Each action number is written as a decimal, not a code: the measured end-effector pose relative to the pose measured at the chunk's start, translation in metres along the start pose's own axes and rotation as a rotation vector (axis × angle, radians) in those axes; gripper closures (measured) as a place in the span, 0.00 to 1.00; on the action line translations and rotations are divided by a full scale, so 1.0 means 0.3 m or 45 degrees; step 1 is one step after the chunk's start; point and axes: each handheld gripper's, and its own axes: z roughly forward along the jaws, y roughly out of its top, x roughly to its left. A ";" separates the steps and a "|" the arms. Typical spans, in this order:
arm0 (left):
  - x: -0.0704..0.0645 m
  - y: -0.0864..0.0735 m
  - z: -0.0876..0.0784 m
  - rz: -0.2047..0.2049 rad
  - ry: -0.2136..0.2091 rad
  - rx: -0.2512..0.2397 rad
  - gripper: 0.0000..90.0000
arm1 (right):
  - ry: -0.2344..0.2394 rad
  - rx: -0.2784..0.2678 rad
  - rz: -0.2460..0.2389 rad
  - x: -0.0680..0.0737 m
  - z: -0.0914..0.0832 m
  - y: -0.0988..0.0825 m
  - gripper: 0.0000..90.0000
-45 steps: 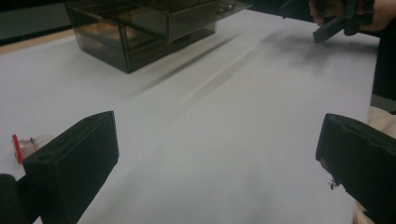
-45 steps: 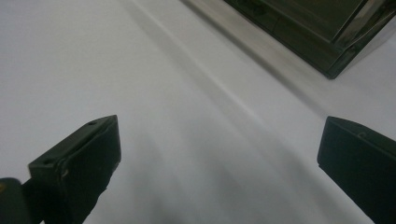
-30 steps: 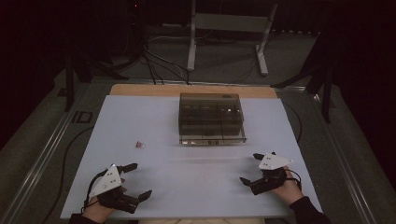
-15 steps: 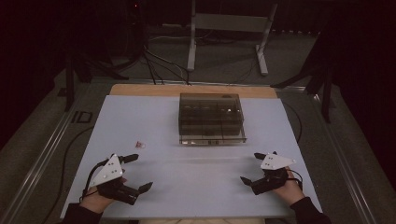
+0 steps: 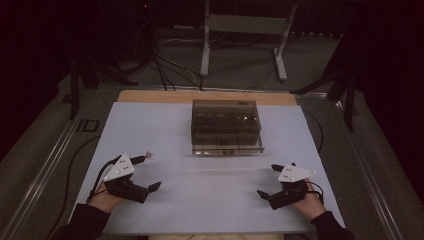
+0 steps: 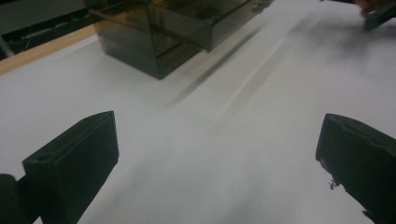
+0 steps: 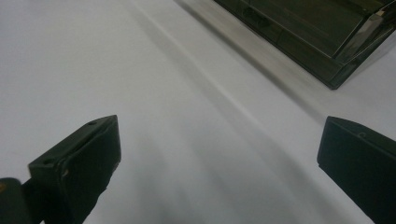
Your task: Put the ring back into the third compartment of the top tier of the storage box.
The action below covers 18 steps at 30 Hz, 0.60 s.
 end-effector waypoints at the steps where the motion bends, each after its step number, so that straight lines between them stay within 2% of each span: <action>1: 0.000 0.000 0.000 0.000 0.000 0.000 0.00 | 0.000 0.000 0.000 0.000 0.000 0.000 0.00; 6: 0.037 -0.014 0.035 -0.040 0.042 0.057 0.00 | 0.004 0.000 0.005 0.002 -0.001 0.001 0.00; 12: 0.066 -0.025 0.059 -0.077 0.075 0.072 0.00 | 0.008 -0.001 0.006 0.002 -0.001 0.001 0.00; 13: 0.077 -0.025 0.070 -0.095 0.102 0.084 0.00 | 0.008 -0.001 0.008 0.002 -0.001 0.001 0.00; 17: 0.095 -0.029 0.089 -0.115 0.145 0.118 0.00 | 0.014 -0.006 0.013 0.001 -0.002 0.002 0.00; 18: 0.107 -0.032 0.103 -0.128 0.189 0.145 0.00 | 0.014 -0.013 0.016 0.000 -0.005 0.003 0.00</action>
